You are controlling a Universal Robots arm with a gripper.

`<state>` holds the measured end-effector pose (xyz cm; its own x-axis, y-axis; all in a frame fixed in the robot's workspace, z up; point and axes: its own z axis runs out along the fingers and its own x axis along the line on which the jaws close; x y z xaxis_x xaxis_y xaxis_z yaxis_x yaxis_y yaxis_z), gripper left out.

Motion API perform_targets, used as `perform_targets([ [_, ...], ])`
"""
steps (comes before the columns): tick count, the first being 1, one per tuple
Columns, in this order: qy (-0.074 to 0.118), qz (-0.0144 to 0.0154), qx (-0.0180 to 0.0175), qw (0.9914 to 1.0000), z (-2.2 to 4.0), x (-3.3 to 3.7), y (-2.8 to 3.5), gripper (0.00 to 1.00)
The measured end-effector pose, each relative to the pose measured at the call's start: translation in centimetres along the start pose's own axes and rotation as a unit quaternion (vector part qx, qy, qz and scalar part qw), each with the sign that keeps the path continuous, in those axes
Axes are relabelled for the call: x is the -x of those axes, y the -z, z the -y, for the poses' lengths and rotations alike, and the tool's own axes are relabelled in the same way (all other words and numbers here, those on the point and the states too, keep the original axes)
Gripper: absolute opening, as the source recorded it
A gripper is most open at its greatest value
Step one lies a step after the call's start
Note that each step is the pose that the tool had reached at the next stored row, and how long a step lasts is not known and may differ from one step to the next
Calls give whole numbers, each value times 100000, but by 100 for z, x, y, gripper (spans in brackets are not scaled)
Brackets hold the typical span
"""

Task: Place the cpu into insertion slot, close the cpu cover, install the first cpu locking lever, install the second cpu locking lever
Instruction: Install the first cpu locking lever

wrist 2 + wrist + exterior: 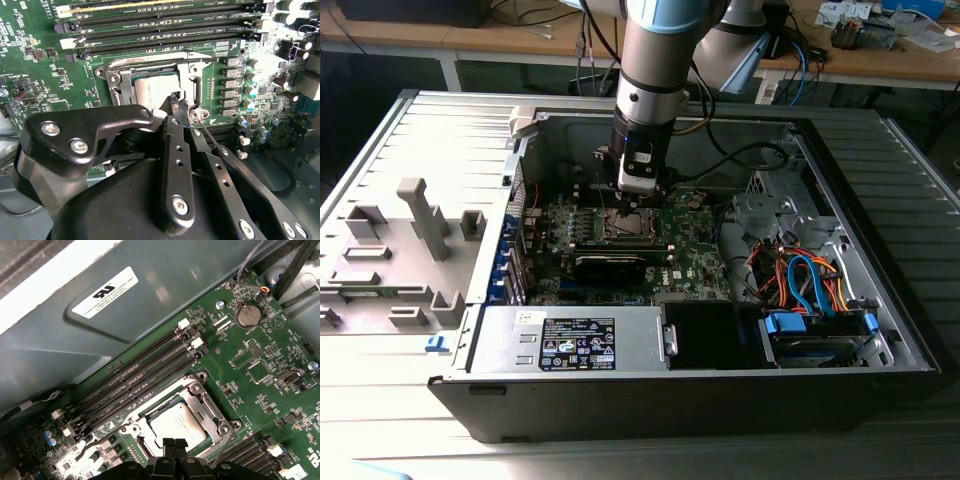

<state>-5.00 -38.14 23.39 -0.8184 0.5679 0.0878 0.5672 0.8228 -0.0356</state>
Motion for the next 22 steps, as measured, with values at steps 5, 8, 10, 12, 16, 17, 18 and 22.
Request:
perform_targets([
  [5, 199, 8, -26, 100000, 0, 0, 1, 11],
  [8, 326, 12, -28, 99999, 0, 0, 0, 11],
  [10, 370, 13, -33, 99999, 0, 0, 0, 11],
  [12, 405, 15, -39, 99999, 0, 0, 0, 11],
  [16, 514, 19, -48, 99999, 0, 0, 0, 11],
  [17, 546, 19, -49, 99998, 0, 0, 0, 11],
  [18, 582, 23, -53, 99998, 0, 0, 0, 11],
  [22, 689, 26, -65, 99998, 0, 0, 0, 11],
])
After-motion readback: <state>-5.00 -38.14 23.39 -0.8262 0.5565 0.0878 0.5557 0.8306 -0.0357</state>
